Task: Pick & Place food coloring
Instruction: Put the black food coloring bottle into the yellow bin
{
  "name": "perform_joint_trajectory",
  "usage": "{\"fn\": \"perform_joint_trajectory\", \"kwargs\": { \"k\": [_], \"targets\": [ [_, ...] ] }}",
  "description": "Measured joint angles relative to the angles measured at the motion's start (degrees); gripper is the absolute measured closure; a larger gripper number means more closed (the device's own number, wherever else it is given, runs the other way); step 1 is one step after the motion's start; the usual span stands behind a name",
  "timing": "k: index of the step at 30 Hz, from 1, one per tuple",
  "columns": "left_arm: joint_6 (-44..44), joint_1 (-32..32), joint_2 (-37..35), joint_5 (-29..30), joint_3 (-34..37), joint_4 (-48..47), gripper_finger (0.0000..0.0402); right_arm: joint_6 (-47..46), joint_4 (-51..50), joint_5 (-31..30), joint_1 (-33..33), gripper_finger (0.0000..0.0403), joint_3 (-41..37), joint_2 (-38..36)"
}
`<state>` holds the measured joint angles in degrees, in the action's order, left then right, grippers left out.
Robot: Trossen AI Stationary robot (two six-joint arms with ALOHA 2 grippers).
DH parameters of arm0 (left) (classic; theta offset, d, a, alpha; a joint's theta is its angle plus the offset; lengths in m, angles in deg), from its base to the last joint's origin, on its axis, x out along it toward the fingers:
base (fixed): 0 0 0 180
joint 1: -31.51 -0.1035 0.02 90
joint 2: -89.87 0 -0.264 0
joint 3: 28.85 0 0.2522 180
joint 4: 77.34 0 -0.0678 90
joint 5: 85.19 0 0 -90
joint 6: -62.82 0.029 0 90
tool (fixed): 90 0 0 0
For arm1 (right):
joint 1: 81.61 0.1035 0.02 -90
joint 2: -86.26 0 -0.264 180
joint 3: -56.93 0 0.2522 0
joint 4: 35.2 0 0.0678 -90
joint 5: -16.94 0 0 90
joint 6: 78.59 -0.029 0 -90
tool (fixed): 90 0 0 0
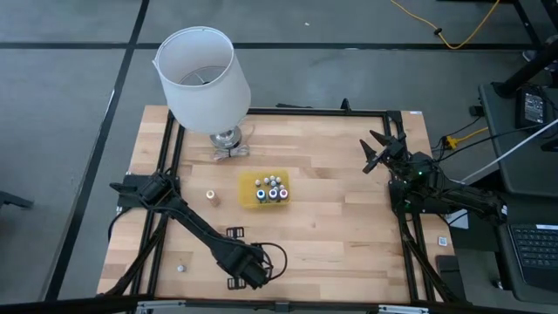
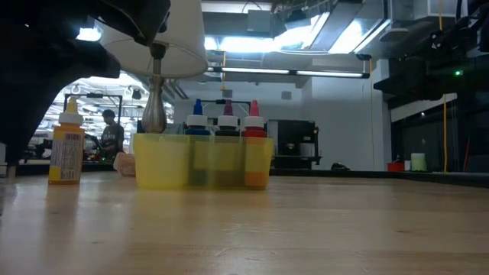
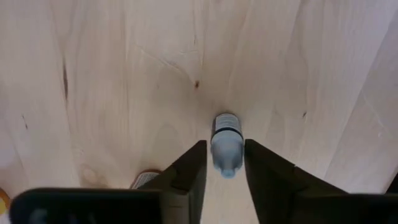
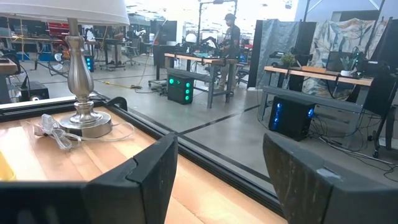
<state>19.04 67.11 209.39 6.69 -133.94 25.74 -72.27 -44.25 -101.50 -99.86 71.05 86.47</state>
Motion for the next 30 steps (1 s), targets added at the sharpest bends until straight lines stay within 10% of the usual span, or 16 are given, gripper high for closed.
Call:
{"fn": "perform_joint_trajectory", "kwargs": {
  "k": [30],
  "targets": [
    [7.54,-11.94,-17.04,3.94,-0.57,-8.47,0.0343,0.00,0.00,0.00,0.01,0.0166,-0.02,0.00]
  ]
}}
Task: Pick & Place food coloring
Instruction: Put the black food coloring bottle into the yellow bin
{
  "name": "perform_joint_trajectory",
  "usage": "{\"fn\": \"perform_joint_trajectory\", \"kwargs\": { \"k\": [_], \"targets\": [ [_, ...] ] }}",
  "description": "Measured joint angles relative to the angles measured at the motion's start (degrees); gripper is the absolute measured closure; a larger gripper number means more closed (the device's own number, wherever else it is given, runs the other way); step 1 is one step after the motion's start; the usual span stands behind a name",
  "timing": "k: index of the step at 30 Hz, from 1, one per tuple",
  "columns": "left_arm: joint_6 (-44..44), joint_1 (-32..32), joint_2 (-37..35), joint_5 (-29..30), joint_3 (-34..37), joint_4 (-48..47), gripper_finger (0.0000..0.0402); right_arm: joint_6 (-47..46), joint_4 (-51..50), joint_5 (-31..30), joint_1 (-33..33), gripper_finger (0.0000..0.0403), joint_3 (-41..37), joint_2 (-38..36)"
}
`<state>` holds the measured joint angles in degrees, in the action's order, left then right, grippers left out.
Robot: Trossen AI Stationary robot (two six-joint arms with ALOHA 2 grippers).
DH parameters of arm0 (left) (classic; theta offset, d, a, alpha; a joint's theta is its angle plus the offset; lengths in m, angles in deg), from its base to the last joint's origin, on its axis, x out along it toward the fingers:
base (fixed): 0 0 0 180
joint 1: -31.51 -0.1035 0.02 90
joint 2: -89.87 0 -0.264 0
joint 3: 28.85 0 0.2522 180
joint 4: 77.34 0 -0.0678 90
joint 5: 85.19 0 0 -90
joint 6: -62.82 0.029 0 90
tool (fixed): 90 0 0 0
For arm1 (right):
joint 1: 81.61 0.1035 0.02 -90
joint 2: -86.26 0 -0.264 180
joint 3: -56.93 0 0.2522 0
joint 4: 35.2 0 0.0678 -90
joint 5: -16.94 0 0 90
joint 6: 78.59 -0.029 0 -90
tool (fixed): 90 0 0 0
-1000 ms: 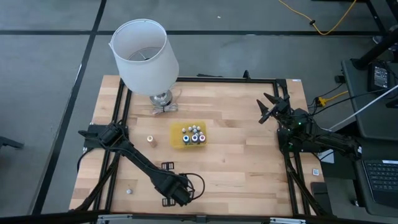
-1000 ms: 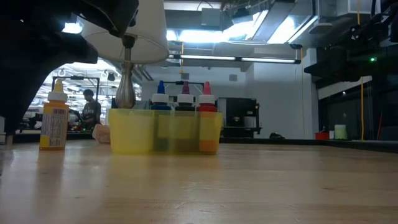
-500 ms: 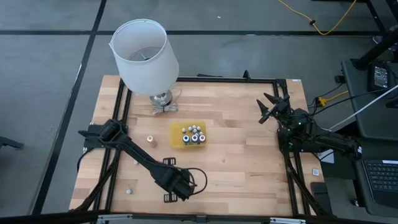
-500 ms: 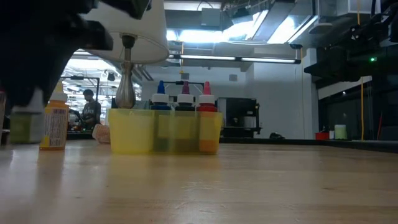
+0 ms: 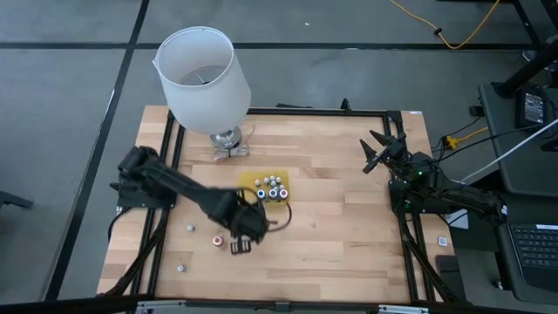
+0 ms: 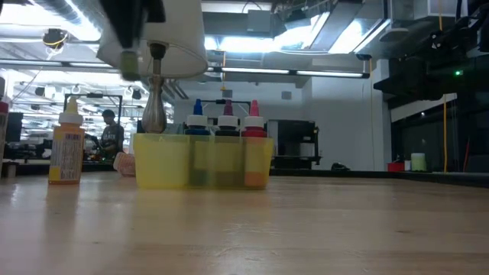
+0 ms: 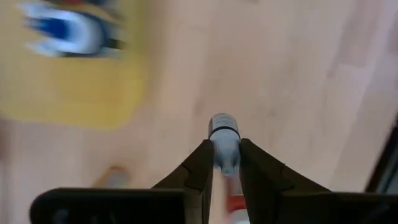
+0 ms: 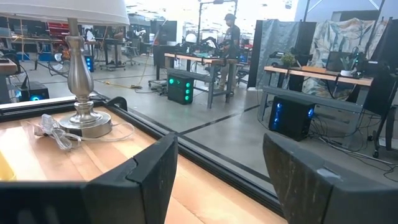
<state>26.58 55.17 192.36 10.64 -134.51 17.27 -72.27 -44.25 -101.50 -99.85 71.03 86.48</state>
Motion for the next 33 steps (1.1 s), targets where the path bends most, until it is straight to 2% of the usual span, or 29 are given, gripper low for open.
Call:
{"fn": "perform_joint_trajectory", "kwargs": {
  "k": [8,12,18,33],
  "targets": [
    [2.96,-10.20,-5.34,5.15,0.00,-7.26,0.0343,0.00,0.00,0.00,0.00,0.0166,0.00,0.00],
    [6.12,-15.11,-5.28,6.75,0.00,-9.37,0.0343,0.00,0.00,0.00,0.00,0.0166,-0.01,0.01],
    [10.77,-20.66,-3.15,7.96,-0.03,-7.33,0.0343,0.00,0.00,0.00,0.00,0.0166,-0.01,0.01],
    [11.58,-23.06,6.14,6.89,0.60,-4.06,0.0343,0.00,0.00,0.00,-0.02,0.0166,-0.01,0.04]
  ]
}}
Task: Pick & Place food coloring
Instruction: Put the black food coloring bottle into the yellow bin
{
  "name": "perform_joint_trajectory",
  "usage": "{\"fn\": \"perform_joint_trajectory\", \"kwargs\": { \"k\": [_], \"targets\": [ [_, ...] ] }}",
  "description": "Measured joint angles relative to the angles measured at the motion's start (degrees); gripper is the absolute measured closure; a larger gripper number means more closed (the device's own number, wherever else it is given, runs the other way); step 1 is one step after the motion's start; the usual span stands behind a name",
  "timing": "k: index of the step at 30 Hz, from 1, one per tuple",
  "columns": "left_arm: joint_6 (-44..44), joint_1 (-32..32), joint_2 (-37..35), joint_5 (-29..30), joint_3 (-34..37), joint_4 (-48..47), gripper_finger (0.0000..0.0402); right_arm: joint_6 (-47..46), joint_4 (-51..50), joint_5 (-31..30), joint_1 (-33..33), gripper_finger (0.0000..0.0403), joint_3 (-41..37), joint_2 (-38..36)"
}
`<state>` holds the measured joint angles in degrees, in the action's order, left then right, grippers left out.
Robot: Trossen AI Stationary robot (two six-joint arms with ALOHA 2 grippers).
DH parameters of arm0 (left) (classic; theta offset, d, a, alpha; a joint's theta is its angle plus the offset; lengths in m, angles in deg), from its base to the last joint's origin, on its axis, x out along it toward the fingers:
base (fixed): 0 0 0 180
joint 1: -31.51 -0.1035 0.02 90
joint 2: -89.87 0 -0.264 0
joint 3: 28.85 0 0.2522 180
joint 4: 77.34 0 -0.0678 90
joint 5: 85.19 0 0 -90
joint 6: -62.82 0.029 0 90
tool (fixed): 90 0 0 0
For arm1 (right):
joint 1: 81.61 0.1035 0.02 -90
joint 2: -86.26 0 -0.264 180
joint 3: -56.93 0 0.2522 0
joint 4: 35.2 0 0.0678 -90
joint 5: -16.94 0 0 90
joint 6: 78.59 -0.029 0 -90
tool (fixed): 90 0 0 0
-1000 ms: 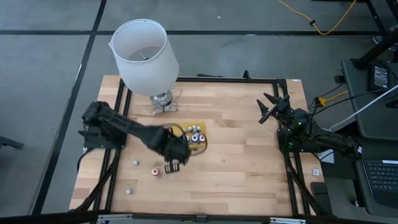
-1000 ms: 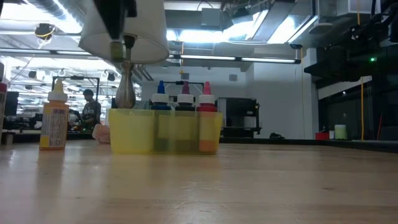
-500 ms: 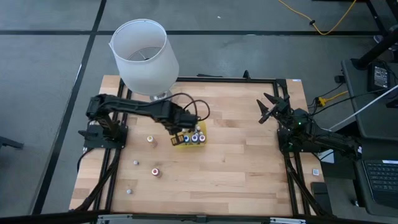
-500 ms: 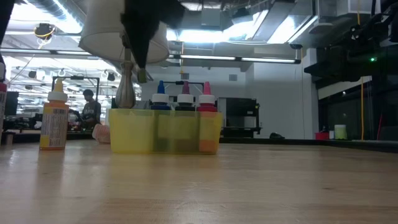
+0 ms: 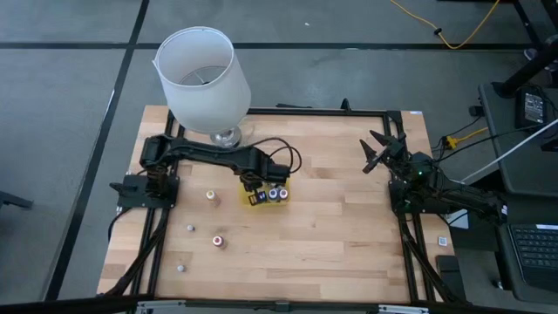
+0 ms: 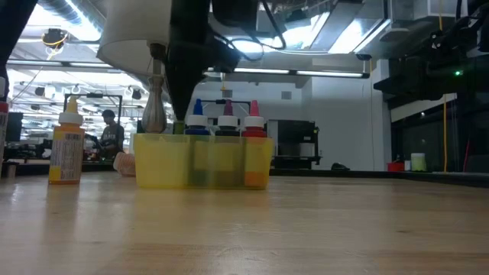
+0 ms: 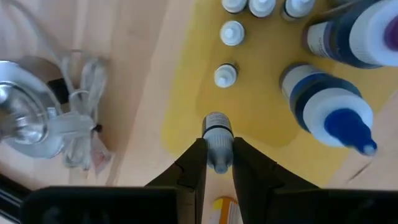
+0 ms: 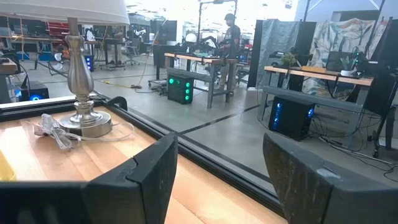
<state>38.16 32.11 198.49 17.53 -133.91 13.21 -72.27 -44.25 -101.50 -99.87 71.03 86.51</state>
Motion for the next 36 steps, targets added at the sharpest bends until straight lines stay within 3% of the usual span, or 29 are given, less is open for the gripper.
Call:
{"fn": "perform_joint_trajectory", "kwargs": {
  "k": [13,20,36],
  "targets": [
    [12.50,1.22,2.00,0.67,3.26,0.98,0.0343,0.00,0.00,0.00,0.01,0.0166,0.01,0.00],
    [17.98,1.55,1.98,0.91,7.30,7.90,0.0343,0.00,0.00,0.00,0.01,0.0166,0.00,0.00],
    [21.94,0.74,1.98,0.72,10.48,11.68,0.0328,-0.01,0.00,0.00,0.02,0.0166,0.00,0.00]
  ]
}}
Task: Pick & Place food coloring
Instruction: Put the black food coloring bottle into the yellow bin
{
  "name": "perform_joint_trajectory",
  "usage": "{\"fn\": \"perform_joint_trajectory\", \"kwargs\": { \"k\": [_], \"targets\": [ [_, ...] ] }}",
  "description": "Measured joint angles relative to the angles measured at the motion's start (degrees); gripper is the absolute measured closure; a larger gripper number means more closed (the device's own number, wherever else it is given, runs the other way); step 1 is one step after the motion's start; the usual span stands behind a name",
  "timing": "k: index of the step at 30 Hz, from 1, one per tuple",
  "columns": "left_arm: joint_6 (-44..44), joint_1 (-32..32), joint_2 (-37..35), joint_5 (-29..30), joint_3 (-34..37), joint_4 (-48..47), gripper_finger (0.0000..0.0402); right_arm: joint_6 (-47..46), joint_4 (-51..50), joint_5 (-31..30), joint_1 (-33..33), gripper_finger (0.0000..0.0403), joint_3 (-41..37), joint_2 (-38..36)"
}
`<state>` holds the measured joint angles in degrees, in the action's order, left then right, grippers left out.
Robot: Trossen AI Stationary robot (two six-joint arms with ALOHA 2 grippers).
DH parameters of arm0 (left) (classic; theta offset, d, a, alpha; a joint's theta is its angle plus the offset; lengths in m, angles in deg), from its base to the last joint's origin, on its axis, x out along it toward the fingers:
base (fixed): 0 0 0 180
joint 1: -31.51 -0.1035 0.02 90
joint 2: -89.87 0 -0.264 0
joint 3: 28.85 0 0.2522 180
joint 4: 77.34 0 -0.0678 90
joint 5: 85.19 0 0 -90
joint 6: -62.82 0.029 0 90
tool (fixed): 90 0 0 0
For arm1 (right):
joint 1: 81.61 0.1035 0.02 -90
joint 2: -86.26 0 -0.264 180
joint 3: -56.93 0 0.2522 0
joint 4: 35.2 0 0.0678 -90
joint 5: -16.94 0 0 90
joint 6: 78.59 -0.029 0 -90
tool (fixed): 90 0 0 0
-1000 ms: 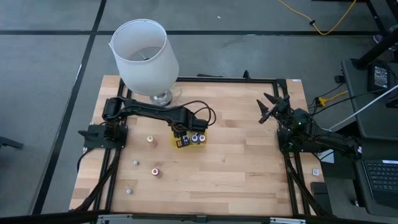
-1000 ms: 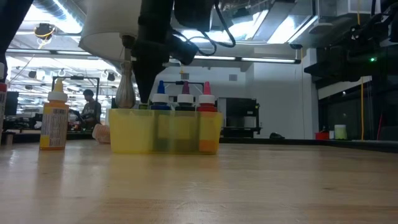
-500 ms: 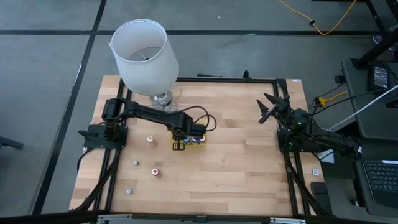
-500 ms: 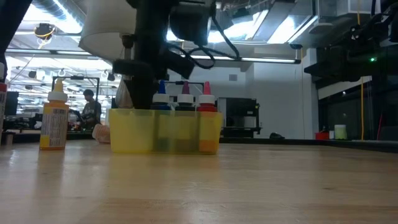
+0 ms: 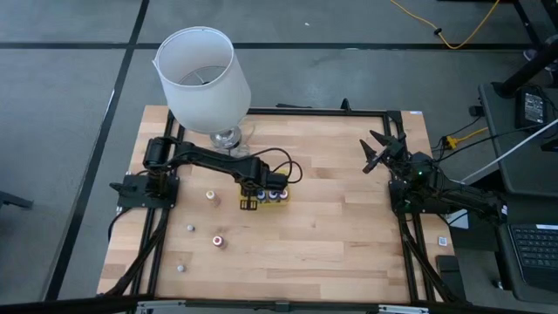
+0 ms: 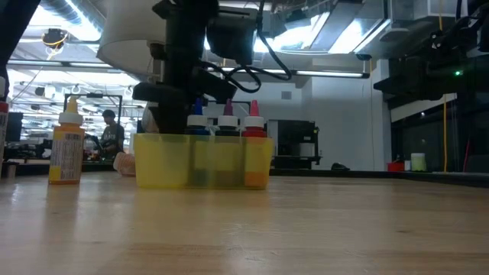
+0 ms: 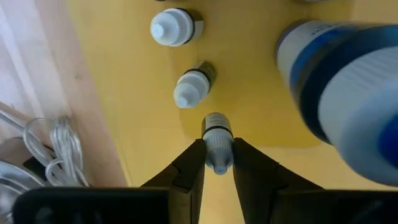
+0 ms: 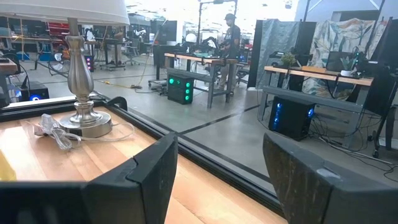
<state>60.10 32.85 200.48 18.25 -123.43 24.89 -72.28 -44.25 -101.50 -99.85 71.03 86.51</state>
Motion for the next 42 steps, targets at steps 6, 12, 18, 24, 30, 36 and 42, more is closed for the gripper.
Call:
{"fn": "perform_joint_trajectory", "kwargs": {
  "k": [6,12,18,24,30,36,42],
  "targets": [
    [-0.17,0.00,0.00,-0.30,0.00,-0.02,0.0297,0.01,0.00,0.00,-0.02,0.0166,0.00,0.00],
    [-0.96,0.00,-0.02,2.18,0.00,-0.48,0.0265,0.00,0.00,0.01,-0.01,0.0166,0.00,0.00],
    [-0.98,0.00,-0.04,2.05,0.00,-0.71,0.0238,0.01,0.00,0.00,-0.02,0.0166,0.01,0.00],
    [-3.74,0.00,-2.63,-0.17,0.00,-1.57,0.0221,0.01,0.00,0.00,0.00,0.0166,0.00,-0.02],
    [-12.09,0.00,-7.72,0.36,-0.02,-4.11,0.0202,0.01,0.00,0.00,0.00,0.0166,0.00,-0.02],
    [-25.18,1.55,-13.33,-0.58,-0.02,-7.15,0.0170,0.01,0.00,0.00,0.00,0.0166,0.00,-0.02],
    [-38.31,5.94,-18.75,-4.55,-0.02,-11.98,0.0145,0.01,0.00,0.00,0.00,0.0166,0.01,-0.02]
  ]
}}
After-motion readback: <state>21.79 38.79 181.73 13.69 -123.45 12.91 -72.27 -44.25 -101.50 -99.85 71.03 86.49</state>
